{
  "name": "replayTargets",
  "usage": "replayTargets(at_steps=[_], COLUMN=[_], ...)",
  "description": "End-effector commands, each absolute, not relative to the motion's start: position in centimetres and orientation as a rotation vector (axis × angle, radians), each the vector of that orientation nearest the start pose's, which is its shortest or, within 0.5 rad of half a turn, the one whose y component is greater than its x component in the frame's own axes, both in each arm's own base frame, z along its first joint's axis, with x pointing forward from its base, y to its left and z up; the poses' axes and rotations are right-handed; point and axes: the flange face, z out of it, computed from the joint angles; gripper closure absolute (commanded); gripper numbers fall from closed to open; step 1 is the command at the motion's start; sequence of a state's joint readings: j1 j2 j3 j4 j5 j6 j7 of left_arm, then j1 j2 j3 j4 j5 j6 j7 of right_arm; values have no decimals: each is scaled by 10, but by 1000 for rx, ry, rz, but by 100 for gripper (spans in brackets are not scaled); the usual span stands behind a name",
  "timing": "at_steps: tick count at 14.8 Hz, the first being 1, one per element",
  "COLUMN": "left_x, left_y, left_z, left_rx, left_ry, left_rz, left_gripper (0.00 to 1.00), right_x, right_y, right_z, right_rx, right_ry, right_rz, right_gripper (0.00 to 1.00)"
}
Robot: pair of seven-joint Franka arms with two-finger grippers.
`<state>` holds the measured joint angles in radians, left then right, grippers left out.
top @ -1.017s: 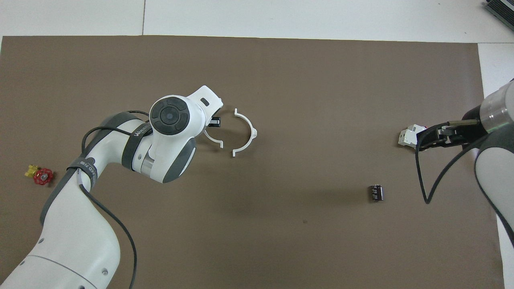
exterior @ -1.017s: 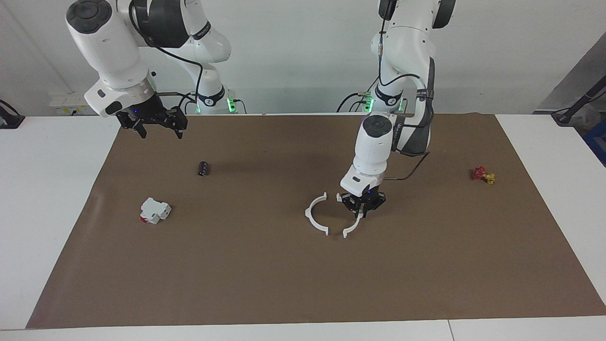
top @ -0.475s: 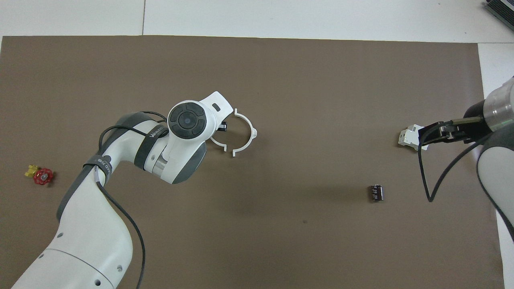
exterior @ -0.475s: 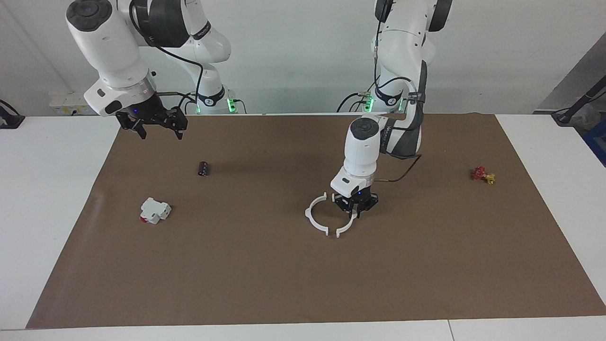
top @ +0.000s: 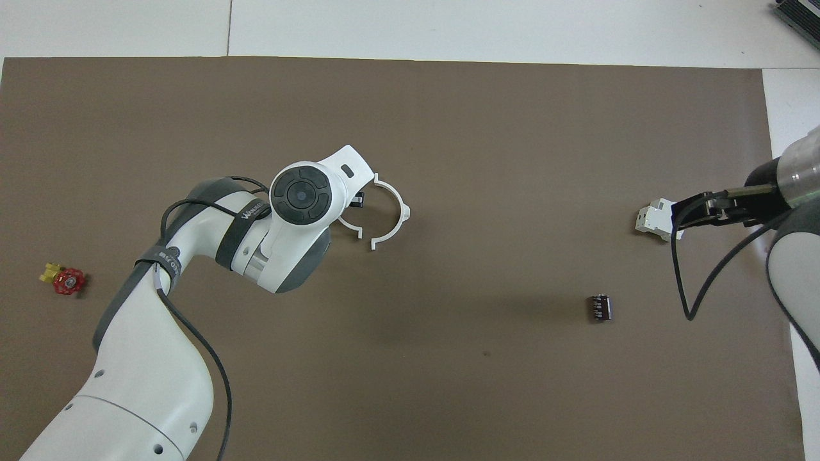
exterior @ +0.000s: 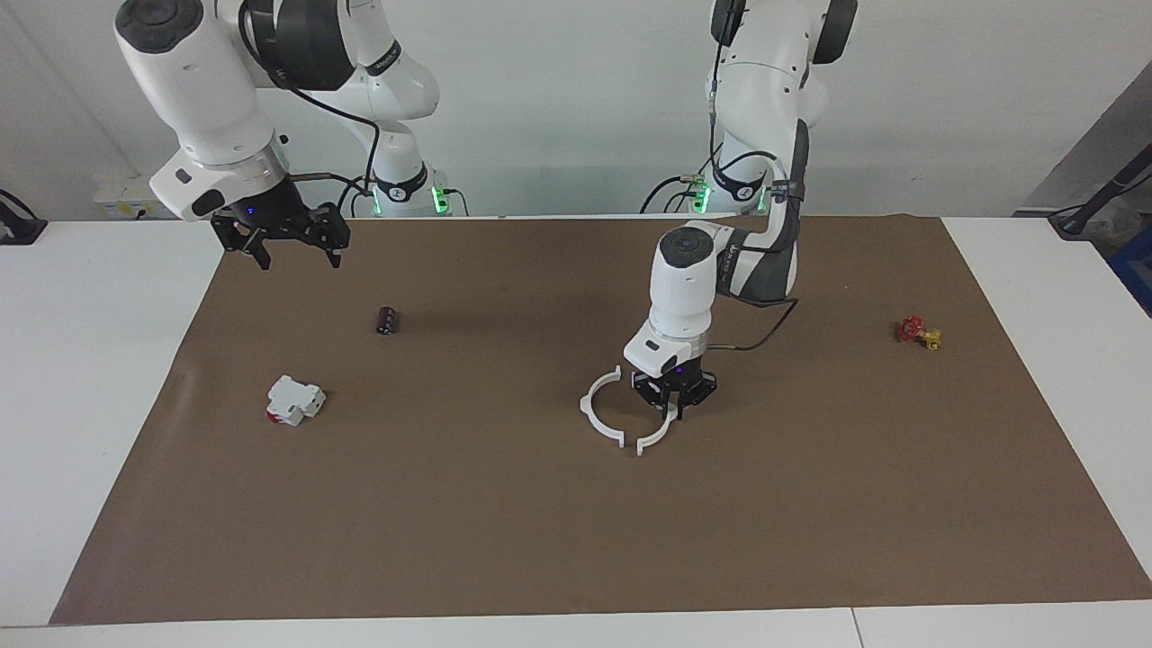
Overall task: Assemble drain pipe with both arms
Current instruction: 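Carry the held clamp half with the left gripper to the placed half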
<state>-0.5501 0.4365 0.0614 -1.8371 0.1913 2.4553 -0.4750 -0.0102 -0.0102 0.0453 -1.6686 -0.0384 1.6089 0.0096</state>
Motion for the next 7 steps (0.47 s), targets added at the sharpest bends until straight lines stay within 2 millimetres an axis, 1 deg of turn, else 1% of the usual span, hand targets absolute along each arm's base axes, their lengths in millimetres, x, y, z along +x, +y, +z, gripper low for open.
replayTargets(at_steps=[1,2,4,5,6,7], left_x=[584,579,576,576,573,571], left_y=[-320,-325,-327,-328,-331,-329], left_z=[307,304,301,301,300,296], left_rx=[-3029,-3028,-3027,-3027,-3027,-3024], left_ry=[261,282,286,288,297,296], left_rz=[-390,-384,-373,-373,-369,-356], left_gripper=[100,100,100,100,100,100], right_x=[550,548,541,536,533,529], right_y=[12,14,15,16,18,21], right_z=[598,602,612,621,624,627], right_rx=[-3160,-3160,-3161,-3161,-3161,-3161], right_ry=[-76,-79,-83,-85,-95,-104], right_rz=[51,41,29,8,7,22], right_gripper=[0,0,0,0,0,0])
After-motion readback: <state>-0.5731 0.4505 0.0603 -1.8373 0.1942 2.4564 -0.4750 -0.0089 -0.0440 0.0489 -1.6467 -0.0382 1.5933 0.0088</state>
